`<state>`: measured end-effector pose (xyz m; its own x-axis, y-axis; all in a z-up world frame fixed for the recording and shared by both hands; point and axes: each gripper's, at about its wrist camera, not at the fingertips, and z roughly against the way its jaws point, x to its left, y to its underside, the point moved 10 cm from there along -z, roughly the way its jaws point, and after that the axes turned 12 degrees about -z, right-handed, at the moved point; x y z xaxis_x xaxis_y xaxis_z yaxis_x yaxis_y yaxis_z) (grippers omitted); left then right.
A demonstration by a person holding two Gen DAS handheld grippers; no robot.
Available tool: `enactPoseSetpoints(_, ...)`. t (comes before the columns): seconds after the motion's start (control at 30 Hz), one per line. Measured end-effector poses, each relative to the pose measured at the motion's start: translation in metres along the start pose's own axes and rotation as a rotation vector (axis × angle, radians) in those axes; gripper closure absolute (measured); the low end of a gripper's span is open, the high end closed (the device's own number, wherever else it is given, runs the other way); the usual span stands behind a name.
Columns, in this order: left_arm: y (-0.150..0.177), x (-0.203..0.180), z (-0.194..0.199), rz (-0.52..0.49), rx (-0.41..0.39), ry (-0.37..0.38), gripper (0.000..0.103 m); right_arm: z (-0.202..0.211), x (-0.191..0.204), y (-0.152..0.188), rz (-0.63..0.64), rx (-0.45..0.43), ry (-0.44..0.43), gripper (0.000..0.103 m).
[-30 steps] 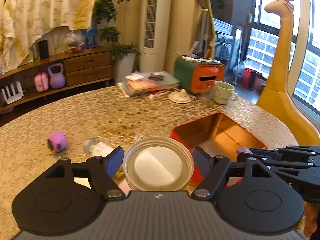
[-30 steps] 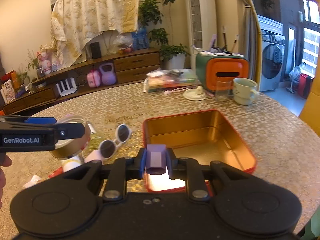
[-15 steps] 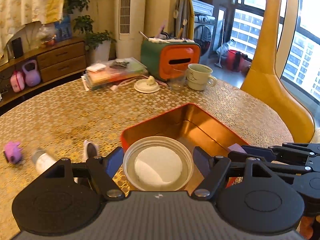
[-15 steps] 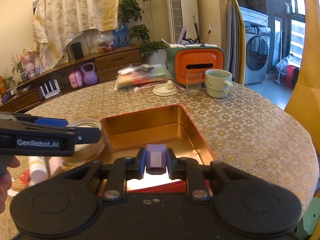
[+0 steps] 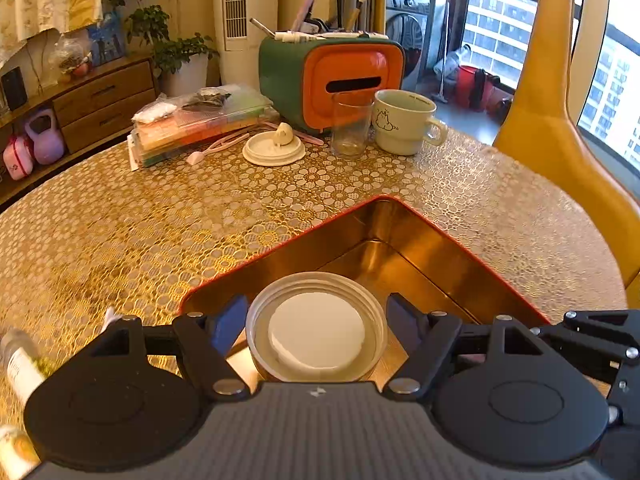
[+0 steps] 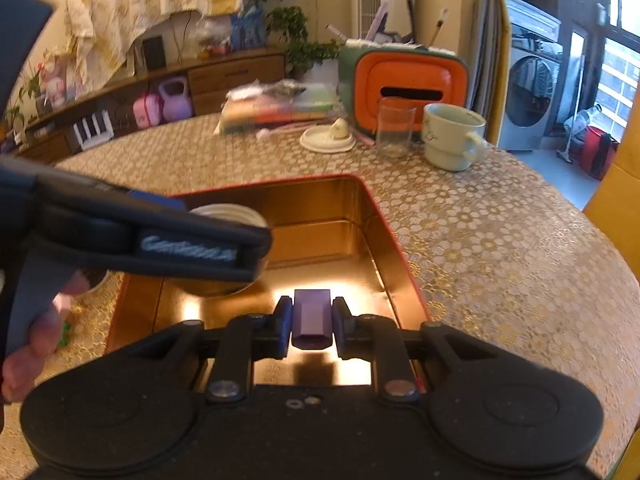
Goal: Organize rigid objects
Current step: 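Carry the jar with the left gripper while the right gripper carries the purple block over the red tin, then lower and release the jar with the left gripper while the right gripper releases the purple block into the tin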
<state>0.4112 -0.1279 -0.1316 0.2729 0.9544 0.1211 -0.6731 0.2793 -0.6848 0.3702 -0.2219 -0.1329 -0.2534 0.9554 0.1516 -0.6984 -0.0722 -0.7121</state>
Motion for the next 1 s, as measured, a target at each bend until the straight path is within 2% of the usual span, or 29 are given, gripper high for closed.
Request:
enactPoseSetpoints(0.33,-0.003,-0.005,-0.028,-0.027,0.050,0.016,0.027,-0.025,0.001,0.005,0.031,0.076,0.038,0.084)
enactPoseSetpoints(0.67,0.000,-0.006,-0.037,0.000,0.083,0.035,0.027,-0.032,-0.003,0.009,0.029,0.098,0.059,0.083)
enactPoseSetpoints(0.77,0.001,-0.005,-0.036,0.006,0.087,0.031,0.027,-0.031,-0.004,0.010,0.021,0.101,0.061,0.076)
enactPoseSetpoints(1.0,-0.002,0.000,-0.022,0.012,0.060,0.026,0.028,-0.019,-0.003,0.011,0.008,0.079,0.052,0.068)
